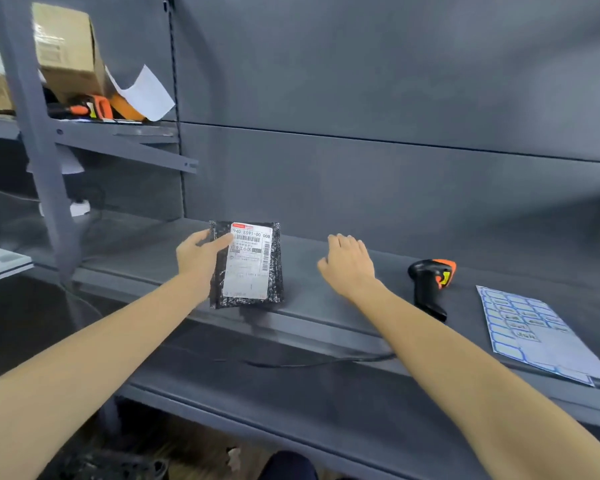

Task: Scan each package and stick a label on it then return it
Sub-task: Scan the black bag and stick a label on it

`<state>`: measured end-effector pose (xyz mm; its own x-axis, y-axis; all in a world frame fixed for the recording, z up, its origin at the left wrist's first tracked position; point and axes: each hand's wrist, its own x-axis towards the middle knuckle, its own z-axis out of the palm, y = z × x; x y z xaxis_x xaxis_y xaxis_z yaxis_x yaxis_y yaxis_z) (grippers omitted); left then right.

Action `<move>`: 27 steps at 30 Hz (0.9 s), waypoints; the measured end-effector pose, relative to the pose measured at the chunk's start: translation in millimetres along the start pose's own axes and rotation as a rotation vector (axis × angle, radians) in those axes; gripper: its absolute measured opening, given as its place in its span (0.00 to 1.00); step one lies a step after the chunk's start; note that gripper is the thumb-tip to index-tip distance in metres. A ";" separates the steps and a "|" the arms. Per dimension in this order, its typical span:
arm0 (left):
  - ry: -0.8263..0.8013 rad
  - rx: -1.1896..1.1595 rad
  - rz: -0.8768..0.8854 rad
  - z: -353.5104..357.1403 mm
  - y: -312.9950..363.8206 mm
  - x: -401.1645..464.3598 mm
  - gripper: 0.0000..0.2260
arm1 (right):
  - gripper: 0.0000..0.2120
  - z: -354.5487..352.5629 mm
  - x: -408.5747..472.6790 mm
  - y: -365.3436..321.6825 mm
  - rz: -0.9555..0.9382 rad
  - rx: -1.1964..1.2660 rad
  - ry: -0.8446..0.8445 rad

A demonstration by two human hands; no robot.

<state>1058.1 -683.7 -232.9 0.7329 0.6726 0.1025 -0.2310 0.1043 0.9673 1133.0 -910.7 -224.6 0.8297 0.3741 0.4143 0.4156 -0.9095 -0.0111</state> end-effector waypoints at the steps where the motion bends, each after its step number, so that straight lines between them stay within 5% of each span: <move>1: -0.013 -0.013 -0.016 11.1 -0.8 -1.6 0.18 | 0.14 -1.7 -0.8 9.7 0.030 -0.004 0.005; 12: -0.157 -0.020 -0.007 105.7 -14.7 -25.3 0.05 | 0.16 -8.2 -30.3 98.9 0.315 -0.085 -0.021; 27: -0.174 0.019 0.007 160.6 -49.3 -22.9 0.07 | 0.22 11.8 -37.9 137.6 0.550 0.096 -0.057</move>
<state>1155.4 -821.9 -245.7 0.8314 0.5360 0.1463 -0.2256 0.0851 0.9705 1163.1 -1048.0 -252.6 0.9517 -0.1392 0.2737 -0.0544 -0.9537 -0.2959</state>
